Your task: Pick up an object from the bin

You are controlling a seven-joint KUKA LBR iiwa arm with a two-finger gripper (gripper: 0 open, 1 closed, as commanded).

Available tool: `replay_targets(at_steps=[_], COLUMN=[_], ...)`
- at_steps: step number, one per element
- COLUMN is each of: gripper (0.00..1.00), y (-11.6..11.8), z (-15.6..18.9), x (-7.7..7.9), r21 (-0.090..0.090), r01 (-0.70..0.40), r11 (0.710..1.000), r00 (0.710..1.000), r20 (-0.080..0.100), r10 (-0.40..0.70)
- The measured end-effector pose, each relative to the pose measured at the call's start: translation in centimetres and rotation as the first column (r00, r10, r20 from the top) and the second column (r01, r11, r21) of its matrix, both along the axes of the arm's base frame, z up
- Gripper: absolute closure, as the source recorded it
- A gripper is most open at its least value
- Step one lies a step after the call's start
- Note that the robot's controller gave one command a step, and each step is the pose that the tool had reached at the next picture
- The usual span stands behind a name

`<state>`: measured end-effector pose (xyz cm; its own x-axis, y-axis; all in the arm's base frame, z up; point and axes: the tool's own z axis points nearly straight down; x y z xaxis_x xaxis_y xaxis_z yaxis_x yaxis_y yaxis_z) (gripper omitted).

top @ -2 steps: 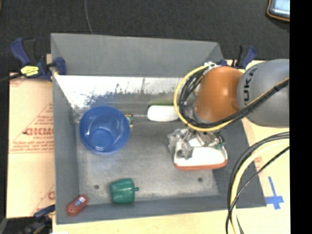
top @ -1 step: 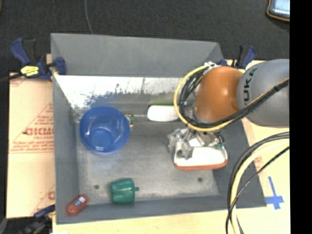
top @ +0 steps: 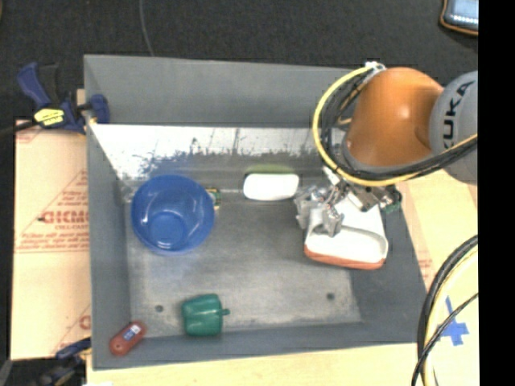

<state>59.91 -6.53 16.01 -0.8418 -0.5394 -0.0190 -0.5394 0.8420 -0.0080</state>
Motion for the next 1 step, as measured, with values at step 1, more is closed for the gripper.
replay_targets(at_steps=[1], gripper=[1.00], y=[-2.43], z=[-9.24], x=[-1.78], r21=[0.004], r01=[0.166], r11=[0.986], r00=[0.986], r20=[-0.014], r10=[-0.166])
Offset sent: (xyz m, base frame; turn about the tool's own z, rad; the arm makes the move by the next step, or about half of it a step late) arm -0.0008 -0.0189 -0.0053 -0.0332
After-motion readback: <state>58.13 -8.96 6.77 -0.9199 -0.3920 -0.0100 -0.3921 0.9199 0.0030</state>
